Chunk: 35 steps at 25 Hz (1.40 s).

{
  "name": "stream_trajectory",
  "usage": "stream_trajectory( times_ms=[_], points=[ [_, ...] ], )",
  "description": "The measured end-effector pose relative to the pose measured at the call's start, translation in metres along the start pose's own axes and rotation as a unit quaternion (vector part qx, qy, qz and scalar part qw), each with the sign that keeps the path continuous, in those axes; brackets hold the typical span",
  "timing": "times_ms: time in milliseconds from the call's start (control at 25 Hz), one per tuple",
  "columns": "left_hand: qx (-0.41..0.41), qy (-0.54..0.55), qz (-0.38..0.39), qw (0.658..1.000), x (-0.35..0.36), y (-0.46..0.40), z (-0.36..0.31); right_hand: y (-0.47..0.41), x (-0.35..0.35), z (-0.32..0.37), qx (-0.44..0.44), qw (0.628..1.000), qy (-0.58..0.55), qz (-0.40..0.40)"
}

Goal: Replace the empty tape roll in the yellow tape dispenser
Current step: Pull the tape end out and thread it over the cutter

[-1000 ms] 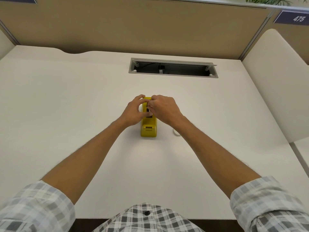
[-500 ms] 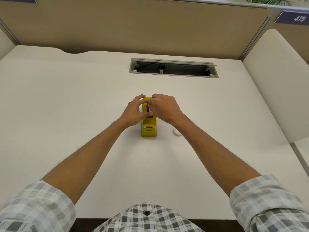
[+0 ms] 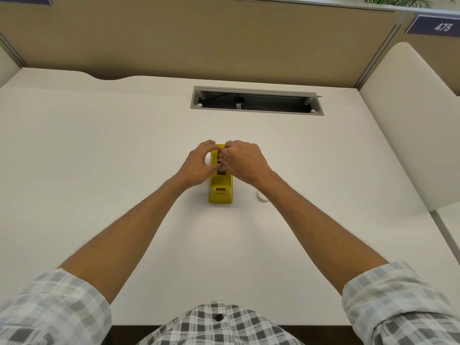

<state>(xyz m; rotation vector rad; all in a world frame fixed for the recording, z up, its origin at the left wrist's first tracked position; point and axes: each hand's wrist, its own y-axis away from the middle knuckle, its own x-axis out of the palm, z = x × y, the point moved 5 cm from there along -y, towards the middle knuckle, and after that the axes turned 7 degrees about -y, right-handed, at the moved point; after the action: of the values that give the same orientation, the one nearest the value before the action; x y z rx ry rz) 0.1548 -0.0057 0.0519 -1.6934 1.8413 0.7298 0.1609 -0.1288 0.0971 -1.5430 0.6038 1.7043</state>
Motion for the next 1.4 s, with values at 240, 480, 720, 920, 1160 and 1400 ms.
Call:
stream_trajectory(
  times_ms=[240, 480, 720, 920, 1160, 1400],
  points=[
    [-0.007, -0.016, 0.005, 1.000, 0.001, 0.001, 0.002, -0.005, -0.001, 0.000, -0.003, 1.000, -0.008, 0.006],
    [-0.013, -0.010, 0.002, 1.000, 0.002, 0.002, 0.000, -0.005, 0.007, -0.003, 0.005, 1.000, -0.011, 0.011],
    [-0.012, -0.034, 0.008, 0.999, 0.003, 0.001, 0.000, -0.004, 0.004, -0.003, 0.007, 1.000, -0.012, 0.011],
    [-0.017, -0.032, 0.012, 0.999, 0.002, 0.002, -0.002, -0.005, 0.004, -0.006, 0.037, 0.999, -0.020, 0.004],
    [-0.010, -0.001, -0.008, 1.000, 0.008, 0.005, 0.000, 0.005, 0.006, -0.020, 0.143, 0.985, -0.094, -0.024],
    [0.000, 0.015, -0.007, 1.000, 0.007, 0.004, 0.001, 0.010, 0.012, -0.028, 0.199, 0.955, -0.214, -0.051]
  ],
)
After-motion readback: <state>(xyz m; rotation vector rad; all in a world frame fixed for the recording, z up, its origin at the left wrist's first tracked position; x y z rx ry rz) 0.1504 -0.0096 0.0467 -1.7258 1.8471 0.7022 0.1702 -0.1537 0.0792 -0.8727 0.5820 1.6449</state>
